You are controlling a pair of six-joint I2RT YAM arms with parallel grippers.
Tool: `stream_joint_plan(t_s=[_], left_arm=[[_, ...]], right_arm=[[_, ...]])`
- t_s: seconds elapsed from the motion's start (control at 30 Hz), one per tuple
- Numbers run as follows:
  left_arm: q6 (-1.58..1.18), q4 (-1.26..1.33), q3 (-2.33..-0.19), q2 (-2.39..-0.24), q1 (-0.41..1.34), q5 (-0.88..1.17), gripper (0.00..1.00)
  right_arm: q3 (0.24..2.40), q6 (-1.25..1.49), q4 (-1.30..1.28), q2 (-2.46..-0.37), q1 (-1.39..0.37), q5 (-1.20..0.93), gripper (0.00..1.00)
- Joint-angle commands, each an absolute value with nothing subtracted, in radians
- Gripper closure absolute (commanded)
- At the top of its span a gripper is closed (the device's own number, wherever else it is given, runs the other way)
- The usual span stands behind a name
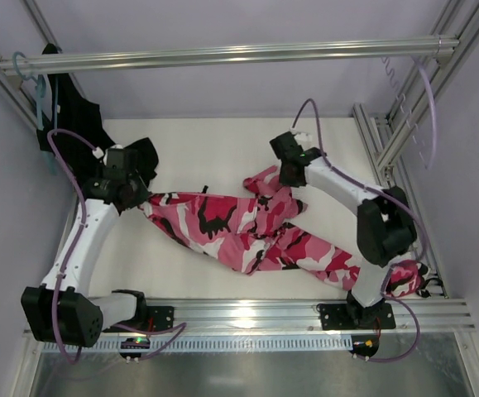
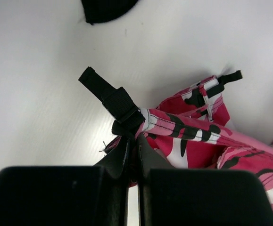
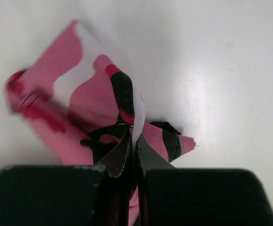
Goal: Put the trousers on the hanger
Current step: Fold the trousers
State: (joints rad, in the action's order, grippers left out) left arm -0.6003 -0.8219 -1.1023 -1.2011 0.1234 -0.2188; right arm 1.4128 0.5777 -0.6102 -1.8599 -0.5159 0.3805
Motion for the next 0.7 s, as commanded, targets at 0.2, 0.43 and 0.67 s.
stream_joint_plan(t_s=[0.2,0.43,0.67], left_arm=[[-0.591,-0.919,-1.308,-1.092,0.003,-0.371,1.00],[-0.603,-0.966,-1.384,-1.051,-0.035,-0.393,1.00],[-0.601,-0.959,-1.399,-0.979,-0.037,-0.374,1.00]], right_arm=[[1.327,0.646,-0.922,-1.243,-0.390,0.712,0.96],[1.314,0.646,-1.063,-1.040,-0.302,0.791,0.96],[1.335,0.494,-0.975,-1.076,-0.299,0.507,0.96]])
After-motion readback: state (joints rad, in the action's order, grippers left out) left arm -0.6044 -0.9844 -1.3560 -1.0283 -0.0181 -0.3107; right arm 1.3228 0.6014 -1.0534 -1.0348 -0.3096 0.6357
